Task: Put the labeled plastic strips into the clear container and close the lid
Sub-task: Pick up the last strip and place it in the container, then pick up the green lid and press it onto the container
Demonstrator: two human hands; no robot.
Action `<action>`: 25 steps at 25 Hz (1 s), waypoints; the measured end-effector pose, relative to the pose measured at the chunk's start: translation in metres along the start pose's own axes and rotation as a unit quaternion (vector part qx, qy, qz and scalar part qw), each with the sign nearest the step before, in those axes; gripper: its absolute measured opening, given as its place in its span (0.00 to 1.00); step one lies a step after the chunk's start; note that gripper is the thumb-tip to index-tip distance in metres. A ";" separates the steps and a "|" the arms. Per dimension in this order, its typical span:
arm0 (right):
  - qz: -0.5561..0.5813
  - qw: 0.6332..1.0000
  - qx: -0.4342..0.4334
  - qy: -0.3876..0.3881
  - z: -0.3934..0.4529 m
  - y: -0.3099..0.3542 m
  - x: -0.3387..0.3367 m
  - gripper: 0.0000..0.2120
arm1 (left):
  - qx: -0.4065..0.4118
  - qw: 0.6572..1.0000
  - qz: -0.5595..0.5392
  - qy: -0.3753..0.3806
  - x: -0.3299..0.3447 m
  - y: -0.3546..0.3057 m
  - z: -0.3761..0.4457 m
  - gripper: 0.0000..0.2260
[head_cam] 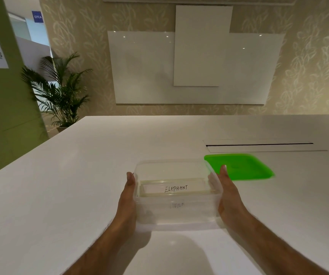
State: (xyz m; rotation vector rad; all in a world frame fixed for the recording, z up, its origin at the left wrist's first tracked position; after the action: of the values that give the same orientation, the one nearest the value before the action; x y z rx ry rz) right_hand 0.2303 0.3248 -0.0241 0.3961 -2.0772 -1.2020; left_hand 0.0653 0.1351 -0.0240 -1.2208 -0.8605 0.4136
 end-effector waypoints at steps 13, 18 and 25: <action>-0.504 0.806 -0.253 -0.180 -0.022 0.105 -0.046 0.39 | 0.278 0.697 0.640 0.164 0.103 -0.088 0.013 0.50; -0.647 0.690 -0.250 -0.209 -0.009 0.133 -0.091 0.44 | 0.322 0.626 0.679 0.211 0.213 -0.053 0.016 0.45; -0.725 0.607 -0.214 -0.244 -0.007 0.157 -0.161 0.47 | 0.315 0.616 0.685 0.228 0.302 -0.002 0.021 0.47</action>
State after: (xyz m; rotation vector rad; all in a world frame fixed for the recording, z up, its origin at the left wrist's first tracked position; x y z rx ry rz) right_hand 0.3623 0.4939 0.0451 1.8899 -1.4050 -2.8870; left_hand 0.2386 0.3582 0.0857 -0.9912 0.8433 1.4091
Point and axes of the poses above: each hand's wrist, its own z-axis towards the middle knuckle, its own x-axis out of the palm, y = z × x, the point moved 10 cm from there along z, towards the middle knuckle, and after that the axes turned 13 degrees about x, right-handed, at the moved point
